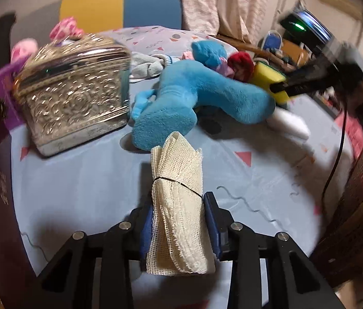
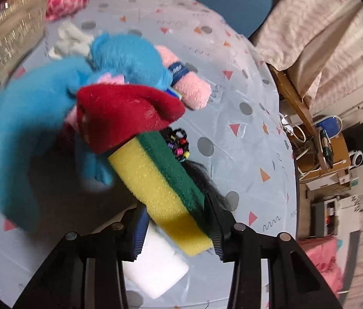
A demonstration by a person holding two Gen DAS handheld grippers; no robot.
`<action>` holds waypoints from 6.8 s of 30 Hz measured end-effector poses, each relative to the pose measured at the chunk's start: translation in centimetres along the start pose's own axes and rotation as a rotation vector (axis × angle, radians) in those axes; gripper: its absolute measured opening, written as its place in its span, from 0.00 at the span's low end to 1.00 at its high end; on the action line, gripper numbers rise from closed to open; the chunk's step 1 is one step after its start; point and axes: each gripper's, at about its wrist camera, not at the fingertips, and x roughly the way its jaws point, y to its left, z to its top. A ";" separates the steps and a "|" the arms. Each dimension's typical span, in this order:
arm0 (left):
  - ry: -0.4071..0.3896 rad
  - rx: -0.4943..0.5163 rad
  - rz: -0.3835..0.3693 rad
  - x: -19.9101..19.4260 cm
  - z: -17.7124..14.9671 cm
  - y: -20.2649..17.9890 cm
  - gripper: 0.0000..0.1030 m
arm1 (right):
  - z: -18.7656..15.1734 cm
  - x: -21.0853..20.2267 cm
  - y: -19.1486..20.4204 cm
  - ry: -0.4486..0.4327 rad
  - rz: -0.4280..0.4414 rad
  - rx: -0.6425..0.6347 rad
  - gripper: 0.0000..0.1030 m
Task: Organize soft objects
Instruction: 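Grasp the yellow-green sponge with the right tool, then lower the cloth roll into the gold tray and open the left tool while the right carries the sponge over, then lower the sponge into the gold tray and open the right tool, then move both tools back over the toys on the table, then grasp the blue plush toy with the left tool while the right tool moves to the red sock, then carry the blue plush into the gold tray and release it while the right tool grasps the red sock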
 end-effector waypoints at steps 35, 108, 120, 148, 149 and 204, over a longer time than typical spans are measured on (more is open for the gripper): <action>-0.058 -0.636 0.232 -6.8 2.7 24.8 0.59 | -6.5 -11.7 1.7 -0.243 0.288 0.413 0.28; -0.187 -0.196 0.336 -15.8 -1.1 8.6 0.77 | -1.7 -11.5 9.0 -0.288 0.397 0.471 0.59; -0.157 -0.031 0.194 -12.2 2.9 2.7 0.74 | -6.8 -6.5 -5.0 -0.256 0.227 0.907 0.64; 0.054 -0.089 -0.026 9.7 21.4 -6.2 0.67 | -8.1 -5.0 -6.9 -0.362 0.397 1.045 0.66; 0.059 -0.088 -0.023 10.4 21.8 -6.3 0.67 | -8.1 -5.0 -6.9 -0.363 0.400 1.047 0.65; -0.240 -0.546 0.214 -20.2 -3.1 21.2 0.41 | -0.9 2.6 2.4 0.131 0.435 0.558 0.26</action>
